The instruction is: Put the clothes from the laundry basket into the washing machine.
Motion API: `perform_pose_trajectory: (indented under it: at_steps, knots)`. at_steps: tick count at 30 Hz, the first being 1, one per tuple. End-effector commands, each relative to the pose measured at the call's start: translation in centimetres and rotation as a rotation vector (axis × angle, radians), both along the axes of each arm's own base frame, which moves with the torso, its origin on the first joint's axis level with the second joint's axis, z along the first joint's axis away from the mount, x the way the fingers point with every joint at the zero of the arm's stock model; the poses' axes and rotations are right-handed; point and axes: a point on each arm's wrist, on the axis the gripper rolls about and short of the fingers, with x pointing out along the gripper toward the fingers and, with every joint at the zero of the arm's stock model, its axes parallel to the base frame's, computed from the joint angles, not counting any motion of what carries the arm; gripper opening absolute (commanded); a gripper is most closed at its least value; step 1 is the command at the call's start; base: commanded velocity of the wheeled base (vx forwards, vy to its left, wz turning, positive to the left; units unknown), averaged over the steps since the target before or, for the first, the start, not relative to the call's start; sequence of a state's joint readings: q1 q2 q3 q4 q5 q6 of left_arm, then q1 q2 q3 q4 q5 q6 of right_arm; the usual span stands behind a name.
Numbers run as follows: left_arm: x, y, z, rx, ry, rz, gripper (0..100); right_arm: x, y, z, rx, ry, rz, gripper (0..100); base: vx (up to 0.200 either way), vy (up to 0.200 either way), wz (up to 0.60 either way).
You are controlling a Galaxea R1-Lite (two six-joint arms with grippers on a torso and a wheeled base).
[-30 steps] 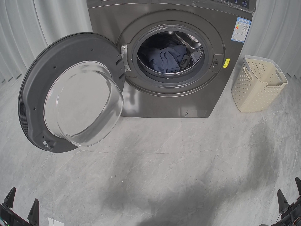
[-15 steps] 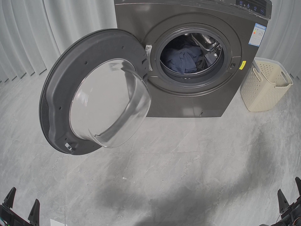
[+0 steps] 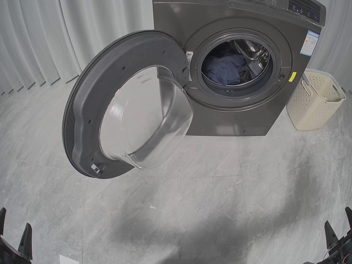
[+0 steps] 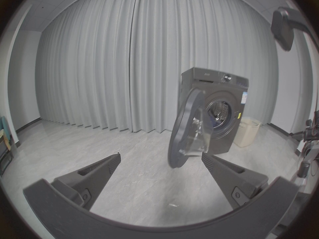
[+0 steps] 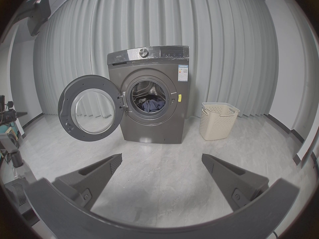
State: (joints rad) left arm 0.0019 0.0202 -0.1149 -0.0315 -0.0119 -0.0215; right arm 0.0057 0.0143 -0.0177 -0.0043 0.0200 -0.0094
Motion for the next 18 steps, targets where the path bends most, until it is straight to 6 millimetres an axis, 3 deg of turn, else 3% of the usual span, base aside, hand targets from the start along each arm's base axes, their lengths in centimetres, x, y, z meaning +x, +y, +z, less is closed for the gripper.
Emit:
perform_pose_trajectory:
  at_steps: [1,6,11,16,18]
  knots:
    - [1.6,-0.3,3.5,-0.009,0.109,-0.134,100,0.1,0.0,-0.5,0.000,0.008,0.000,100,0.000,0.000,0.00]
    - [4.9,-0.4,5.7,-0.018,0.182,-0.190,100,0.0,0.0,-0.5,-0.001,0.006,-0.001,100,0.000,0.000,0.00]
    - [7.6,-0.5,6.9,-0.020,0.219,-0.218,100,0.0,0.0,-0.5,-0.001,0.006,-0.001,100,0.000,0.000,0.00]
    - [11.6,-0.7,8.4,-0.039,0.251,-0.304,100,0.1,0.0,-0.5,-0.001,0.008,-0.001,100,0.000,0.000,0.00]
    - [12.2,-0.7,8.5,-0.042,0.257,-0.307,100,0.0,0.0,-0.5,-0.001,0.006,-0.001,100,0.000,0.000,0.00]
